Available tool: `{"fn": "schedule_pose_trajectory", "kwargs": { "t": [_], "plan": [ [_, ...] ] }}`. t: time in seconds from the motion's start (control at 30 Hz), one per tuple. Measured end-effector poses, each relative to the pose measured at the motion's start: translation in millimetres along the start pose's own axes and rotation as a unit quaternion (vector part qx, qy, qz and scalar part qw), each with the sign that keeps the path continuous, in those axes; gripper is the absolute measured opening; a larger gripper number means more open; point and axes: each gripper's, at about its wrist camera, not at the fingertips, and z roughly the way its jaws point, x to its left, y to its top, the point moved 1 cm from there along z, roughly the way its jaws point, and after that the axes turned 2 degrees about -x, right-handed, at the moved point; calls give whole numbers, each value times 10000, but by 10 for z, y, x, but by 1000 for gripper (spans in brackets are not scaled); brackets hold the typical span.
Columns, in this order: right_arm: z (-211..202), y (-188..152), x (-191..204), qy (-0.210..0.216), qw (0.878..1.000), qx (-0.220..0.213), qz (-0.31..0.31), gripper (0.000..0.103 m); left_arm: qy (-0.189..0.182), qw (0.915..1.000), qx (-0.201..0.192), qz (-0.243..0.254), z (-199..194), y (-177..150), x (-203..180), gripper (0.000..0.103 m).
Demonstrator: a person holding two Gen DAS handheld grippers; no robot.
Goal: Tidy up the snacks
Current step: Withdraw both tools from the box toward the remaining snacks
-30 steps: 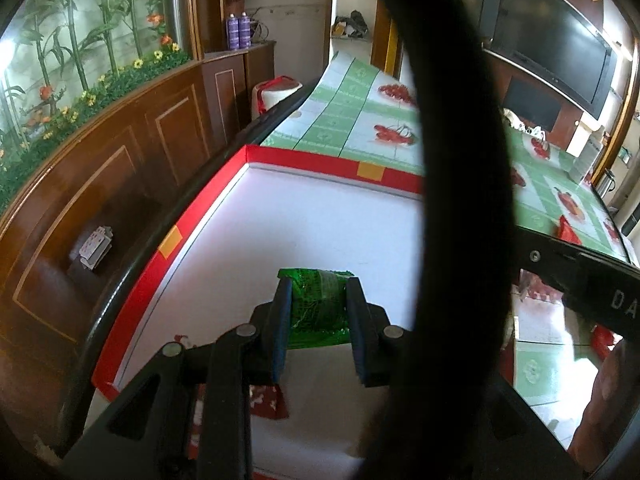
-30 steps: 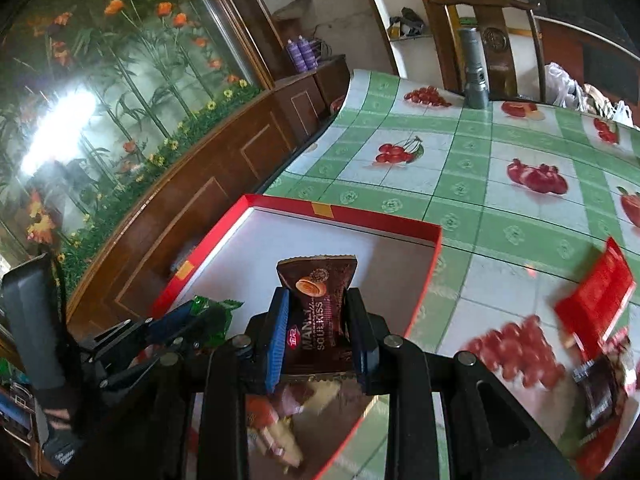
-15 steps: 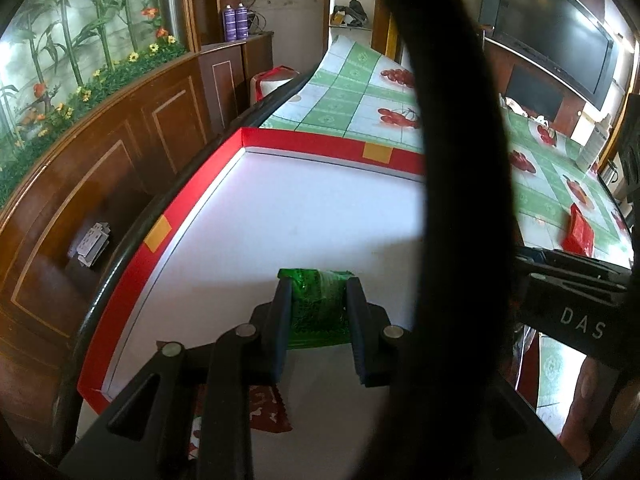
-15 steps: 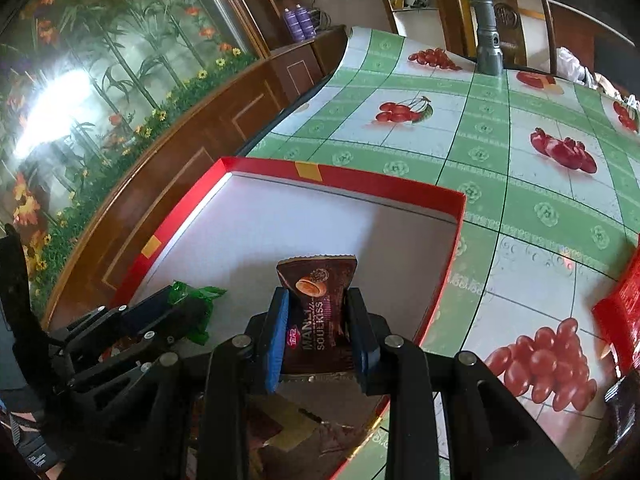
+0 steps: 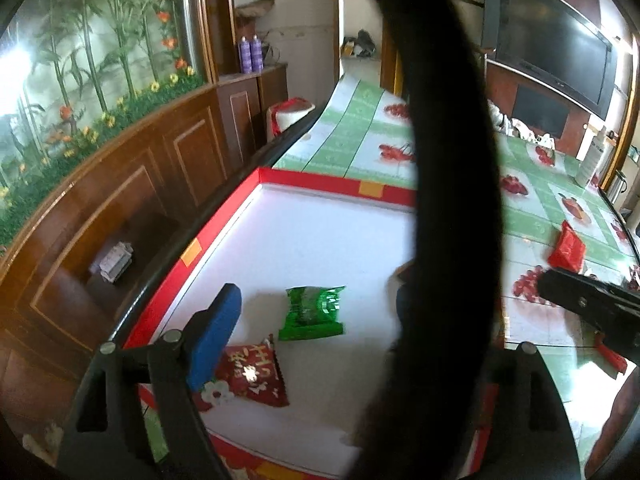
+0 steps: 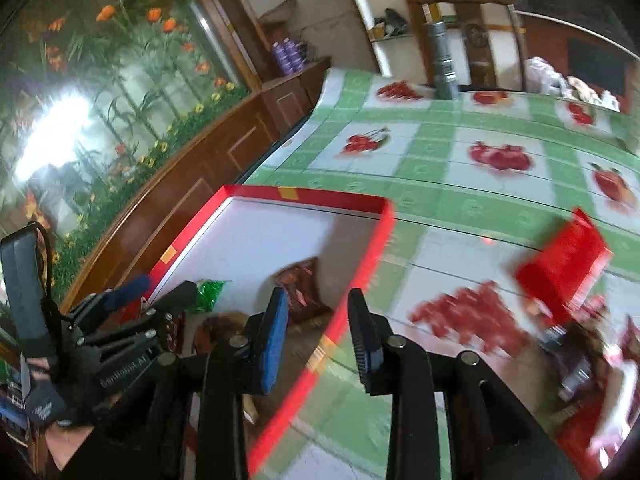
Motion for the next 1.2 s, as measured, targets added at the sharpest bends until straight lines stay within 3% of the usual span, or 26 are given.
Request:
{"fn": "schedule_pose_trajectory", "kwargs": {
  "t": [0.2,0.33,0.73,1.2],
  "plan": [
    [-414,-227,-265,-268,9993,-146,221,34,-136,9998,-82,95,-182,-32,-224,81],
    [-658,-404,-461,-533,9978,-215,339,48,-204,9995,-128,195,-291,-69,-380,81],
    [-1320,-853,-1027,-1046,9900,-432,841,52,-539,9970,-139,532,-532,-189,-929,82],
    [-1644,-1120,-1386,-1247,9830,-564,1225,53,-915,9928,-22,777,-639,-313,-1325,82]
  ]
}}
